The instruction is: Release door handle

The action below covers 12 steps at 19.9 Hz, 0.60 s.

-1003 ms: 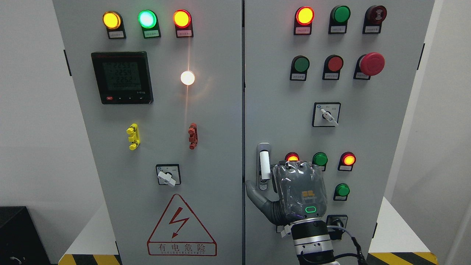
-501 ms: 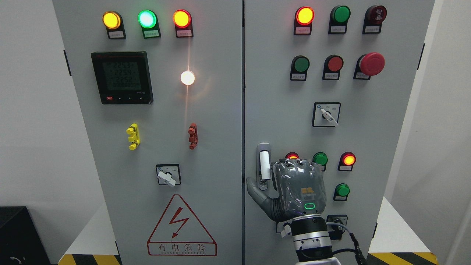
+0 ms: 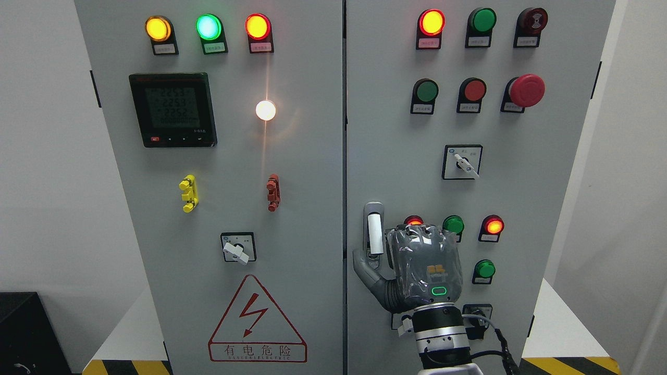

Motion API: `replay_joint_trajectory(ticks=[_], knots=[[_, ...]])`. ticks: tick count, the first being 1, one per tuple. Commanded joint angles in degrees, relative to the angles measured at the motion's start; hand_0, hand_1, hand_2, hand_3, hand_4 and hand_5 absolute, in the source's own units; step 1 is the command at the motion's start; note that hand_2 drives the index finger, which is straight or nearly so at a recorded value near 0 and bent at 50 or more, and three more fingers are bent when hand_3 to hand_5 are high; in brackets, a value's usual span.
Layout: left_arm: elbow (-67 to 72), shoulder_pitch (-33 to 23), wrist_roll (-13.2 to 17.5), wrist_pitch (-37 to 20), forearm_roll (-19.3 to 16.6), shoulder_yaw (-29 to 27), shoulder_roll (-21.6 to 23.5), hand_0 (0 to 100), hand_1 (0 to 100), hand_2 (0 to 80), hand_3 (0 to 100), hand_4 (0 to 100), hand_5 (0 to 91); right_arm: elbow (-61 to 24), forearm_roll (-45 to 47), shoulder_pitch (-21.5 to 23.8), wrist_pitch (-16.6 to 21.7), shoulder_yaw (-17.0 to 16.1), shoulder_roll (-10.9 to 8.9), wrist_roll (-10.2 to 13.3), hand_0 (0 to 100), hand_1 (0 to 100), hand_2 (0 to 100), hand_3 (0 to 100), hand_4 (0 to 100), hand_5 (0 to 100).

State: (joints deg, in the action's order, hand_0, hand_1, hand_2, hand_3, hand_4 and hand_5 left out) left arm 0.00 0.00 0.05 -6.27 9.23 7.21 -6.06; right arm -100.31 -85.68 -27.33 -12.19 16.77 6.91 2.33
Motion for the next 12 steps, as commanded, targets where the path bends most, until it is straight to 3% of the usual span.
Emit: replay_joint_trajectory(ticks=[1,12], knots=[[1.7,1.5,0.0,0.0,0.0,0.0,0.0,12,56,0.0,0,0,0.0,0.2,0.1,0.0,-0.5,-0.1,0.03,0.0,35,32,97,100,100,100],[1.7,1.5,0.0,0.0,0.0,0.0,0.0,12,56,0.0,0,0,0.0,0.0,0.2,0.1,-0.5,-0.2,0.12,0.0,38,33,97,100,100,100]])
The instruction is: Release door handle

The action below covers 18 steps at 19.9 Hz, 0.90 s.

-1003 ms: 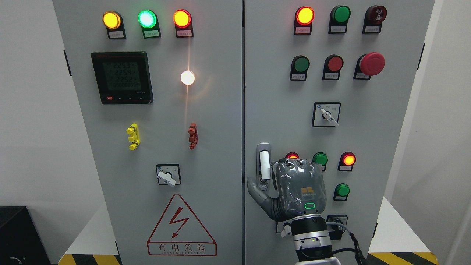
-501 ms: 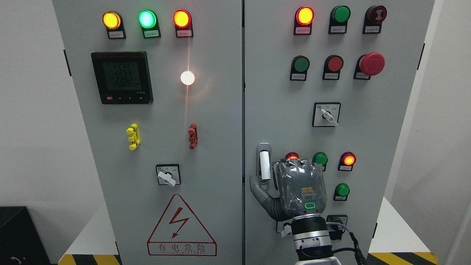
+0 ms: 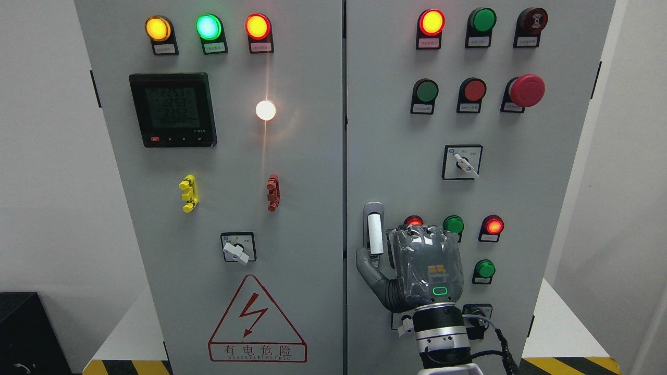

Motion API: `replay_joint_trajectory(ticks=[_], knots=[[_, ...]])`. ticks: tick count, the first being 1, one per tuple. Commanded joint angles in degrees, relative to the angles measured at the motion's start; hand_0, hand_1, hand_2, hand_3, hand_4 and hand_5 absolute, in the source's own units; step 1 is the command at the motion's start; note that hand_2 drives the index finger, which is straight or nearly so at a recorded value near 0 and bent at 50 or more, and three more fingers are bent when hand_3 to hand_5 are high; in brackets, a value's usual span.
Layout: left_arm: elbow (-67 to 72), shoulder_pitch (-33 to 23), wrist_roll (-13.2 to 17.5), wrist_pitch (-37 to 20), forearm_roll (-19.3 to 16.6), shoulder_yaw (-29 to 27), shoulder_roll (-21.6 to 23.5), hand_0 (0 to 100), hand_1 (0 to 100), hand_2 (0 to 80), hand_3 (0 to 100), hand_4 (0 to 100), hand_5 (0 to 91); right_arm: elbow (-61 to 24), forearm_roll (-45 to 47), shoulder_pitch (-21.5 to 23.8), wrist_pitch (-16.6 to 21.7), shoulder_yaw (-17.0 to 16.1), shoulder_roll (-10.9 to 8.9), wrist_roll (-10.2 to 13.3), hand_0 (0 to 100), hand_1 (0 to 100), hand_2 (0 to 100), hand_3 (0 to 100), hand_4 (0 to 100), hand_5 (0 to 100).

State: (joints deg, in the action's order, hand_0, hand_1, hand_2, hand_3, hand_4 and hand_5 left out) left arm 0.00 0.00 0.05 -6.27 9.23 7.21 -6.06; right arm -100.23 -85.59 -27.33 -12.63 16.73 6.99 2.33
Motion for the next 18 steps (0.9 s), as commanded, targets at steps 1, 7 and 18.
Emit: replay_joint_trajectory(ticks=[1,7,18], knots=[[1.7,1.5,0.0,0.0,0.0,0.0,0.0,12,56,0.0,0,0,0.0,-0.1,0.1,0.1,0.0,-0.1,0.13,0.0,38,33,97,100,100,100],[1.7,1.5,0.0,0.0,0.0,0.0,0.0,12,56,0.0,0,0,0.0,-0.1,0.1,0.1,0.0,-0.1,0.13,0.0,42,34,97,100,100,100],[1.7,1.5,0.0,0.0,0.0,0.0,0.0,12,56,0.0,0,0,0.0,-0.1,0.1,0.2,-0.1,-0.7,0.31,0.0,48,35,97,100,100,100]])
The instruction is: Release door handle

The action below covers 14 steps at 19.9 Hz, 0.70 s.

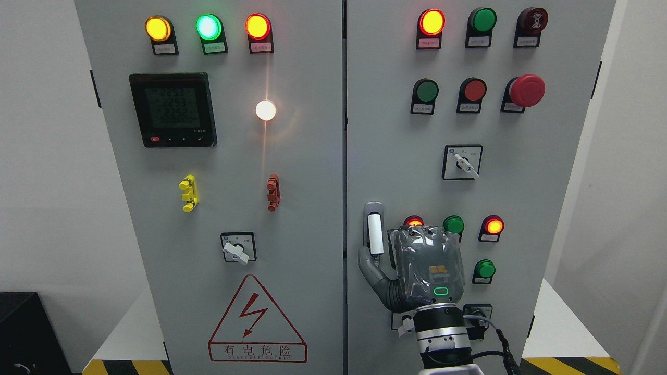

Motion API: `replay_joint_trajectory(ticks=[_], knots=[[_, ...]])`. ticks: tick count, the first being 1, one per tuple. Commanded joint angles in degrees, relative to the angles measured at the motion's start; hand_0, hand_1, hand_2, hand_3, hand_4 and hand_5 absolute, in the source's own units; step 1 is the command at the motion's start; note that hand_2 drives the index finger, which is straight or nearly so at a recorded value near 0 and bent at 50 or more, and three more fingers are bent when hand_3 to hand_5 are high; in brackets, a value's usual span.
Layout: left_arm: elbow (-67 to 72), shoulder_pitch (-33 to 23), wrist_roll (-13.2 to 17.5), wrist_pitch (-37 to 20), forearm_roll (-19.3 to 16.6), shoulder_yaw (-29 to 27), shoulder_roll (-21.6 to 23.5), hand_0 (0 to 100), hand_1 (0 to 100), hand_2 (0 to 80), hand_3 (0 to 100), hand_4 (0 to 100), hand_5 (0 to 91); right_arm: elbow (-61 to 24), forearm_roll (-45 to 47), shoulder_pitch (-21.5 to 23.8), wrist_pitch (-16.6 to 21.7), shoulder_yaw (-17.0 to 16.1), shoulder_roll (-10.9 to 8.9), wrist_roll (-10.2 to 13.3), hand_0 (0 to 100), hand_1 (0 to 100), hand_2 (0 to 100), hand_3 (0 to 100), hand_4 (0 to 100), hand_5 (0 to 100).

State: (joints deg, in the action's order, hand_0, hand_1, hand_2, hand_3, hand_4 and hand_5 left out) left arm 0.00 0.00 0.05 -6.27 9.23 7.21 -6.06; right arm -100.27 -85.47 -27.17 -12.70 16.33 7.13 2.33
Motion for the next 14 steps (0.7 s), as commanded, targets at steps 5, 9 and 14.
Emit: replay_joint_trajectory(ticks=[5,9,14], knots=[[1.7,1.5,0.0,0.0,0.0,0.0,0.0,12,56,0.0,0,0,0.0,0.0,0.0,0.0,0.0,-0.5,0.16,0.0,49,37,97,100,100,100],[1.7,1.5,0.0,0.0,0.0,0.0,0.0,12,56,0.0,0,0,0.0,-0.5,0.0,0.2,-0.6,-0.5,0.16,0.0,50,37,96,100,100,100],[1.7,1.5,0.0,0.0,0.0,0.0,0.0,12,56,0.0,0,0,0.0,-0.6,0.1,0.3,-0.6,-0.5,0.16,0.0,50,38,96,100,100,100]])
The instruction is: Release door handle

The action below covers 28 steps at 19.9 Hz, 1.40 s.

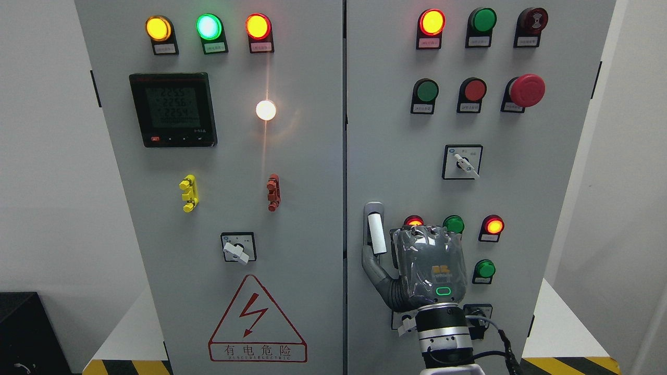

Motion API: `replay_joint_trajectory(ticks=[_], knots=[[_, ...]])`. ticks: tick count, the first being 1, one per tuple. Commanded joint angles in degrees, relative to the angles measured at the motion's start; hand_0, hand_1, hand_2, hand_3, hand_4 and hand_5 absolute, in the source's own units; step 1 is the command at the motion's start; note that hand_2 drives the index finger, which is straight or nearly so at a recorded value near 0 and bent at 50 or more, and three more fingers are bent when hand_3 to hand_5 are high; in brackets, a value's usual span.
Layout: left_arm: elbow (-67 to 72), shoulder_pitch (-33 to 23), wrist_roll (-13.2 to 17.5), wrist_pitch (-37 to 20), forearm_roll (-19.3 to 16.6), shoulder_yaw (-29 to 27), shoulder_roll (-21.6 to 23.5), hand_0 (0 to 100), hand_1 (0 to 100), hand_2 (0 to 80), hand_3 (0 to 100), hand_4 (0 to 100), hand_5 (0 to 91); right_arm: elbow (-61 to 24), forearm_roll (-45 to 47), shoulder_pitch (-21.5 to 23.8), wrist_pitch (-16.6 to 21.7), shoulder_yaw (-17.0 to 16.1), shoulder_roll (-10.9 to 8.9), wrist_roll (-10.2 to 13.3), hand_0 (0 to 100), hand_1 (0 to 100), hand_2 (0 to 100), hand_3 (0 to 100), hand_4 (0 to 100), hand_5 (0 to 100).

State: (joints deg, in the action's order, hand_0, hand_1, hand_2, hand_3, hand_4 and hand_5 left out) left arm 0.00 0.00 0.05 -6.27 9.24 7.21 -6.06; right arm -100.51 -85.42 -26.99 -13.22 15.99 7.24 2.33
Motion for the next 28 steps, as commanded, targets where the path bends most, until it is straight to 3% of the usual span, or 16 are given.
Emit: replay_joint_trajectory(ticks=[1,28], knots=[[1.7,1.5,0.0,0.0,0.0,0.0,0.0,12,56,0.0,0,0,0.0,-0.3,0.1,0.1,-0.1,-0.2,0.05,0.0,50,38,96,100,100,100],[1.7,1.5,0.0,0.0,0.0,0.0,0.0,12,56,0.0,0,0,0.0,-1.1,0.0,0.2,-0.1,-0.6,0.05,0.1,50,41,96,100,100,100]])
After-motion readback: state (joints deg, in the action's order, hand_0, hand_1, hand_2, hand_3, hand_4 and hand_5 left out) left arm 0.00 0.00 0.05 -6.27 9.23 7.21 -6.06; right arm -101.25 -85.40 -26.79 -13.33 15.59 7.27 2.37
